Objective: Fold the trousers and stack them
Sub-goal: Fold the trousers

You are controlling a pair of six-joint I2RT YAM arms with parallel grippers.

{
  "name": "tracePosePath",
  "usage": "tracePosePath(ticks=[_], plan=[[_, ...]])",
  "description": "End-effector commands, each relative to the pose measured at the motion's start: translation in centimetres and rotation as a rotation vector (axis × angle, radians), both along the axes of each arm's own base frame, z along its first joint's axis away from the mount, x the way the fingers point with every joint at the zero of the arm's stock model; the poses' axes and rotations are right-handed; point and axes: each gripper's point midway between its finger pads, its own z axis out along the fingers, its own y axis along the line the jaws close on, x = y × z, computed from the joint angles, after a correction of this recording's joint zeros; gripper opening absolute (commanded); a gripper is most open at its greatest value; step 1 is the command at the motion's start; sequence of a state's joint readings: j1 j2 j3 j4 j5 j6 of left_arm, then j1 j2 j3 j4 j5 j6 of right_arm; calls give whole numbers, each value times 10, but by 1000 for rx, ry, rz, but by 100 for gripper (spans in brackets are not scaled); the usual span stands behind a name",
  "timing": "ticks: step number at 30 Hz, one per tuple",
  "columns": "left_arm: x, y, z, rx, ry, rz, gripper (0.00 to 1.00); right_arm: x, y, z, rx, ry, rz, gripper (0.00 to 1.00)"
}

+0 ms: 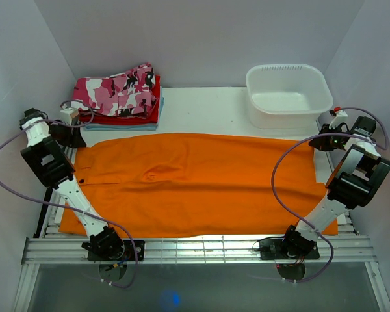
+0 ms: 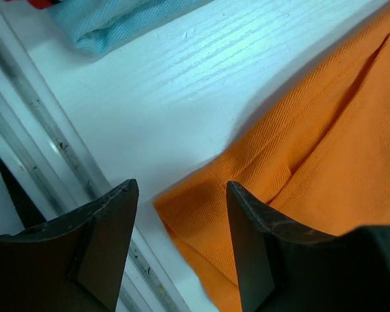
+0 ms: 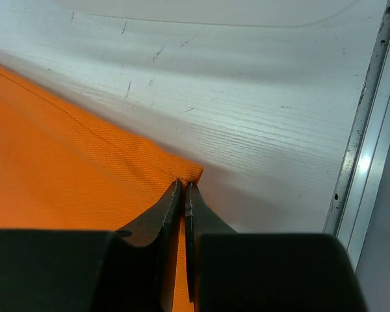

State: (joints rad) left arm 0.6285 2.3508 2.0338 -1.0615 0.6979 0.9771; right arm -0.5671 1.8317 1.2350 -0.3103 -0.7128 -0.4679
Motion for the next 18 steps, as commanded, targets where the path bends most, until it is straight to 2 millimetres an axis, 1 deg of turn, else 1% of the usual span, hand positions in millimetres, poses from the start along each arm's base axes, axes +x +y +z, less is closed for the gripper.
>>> tracePosePath(ticks=[1, 2, 4, 5, 7, 8, 9, 15, 17, 18], plan=[[16, -8, -5, -1, -40, -52, 68, 8, -13, 16, -59, -39, 6, 8], [15, -12, -12, -14, -22, -59, 69, 8, -14, 17, -64, -39, 6, 8], [12, -18, -21, -18, 3, -83, 69, 8, -14, 15, -66, -32, 6, 8], [6, -23, -26, -38, 30, -89, 69, 8, -15, 16, -68, -33, 8, 8], [-2, -28, -31, -47, 48, -114, 69, 9, -16, 16, -76, -34, 12, 8], [-11, -33, -36, -65, 78, -126, 68, 9, -16, 17, -79, -34, 13, 8], [-15, -36, -36, -69, 84, -134, 68, 10, -17, 16, -80, -32, 15, 8], [-32, -39, -51, -66, 149, -131, 62, 9, -16, 15, -76, -31, 17, 8], [-32, -34, -48, -53, 145, -120, 63, 7, -15, 14, -80, -30, 25, 8], [-30, -31, -45, -49, 142, -101, 67, 7, -15, 14, -83, -32, 27, 8]])
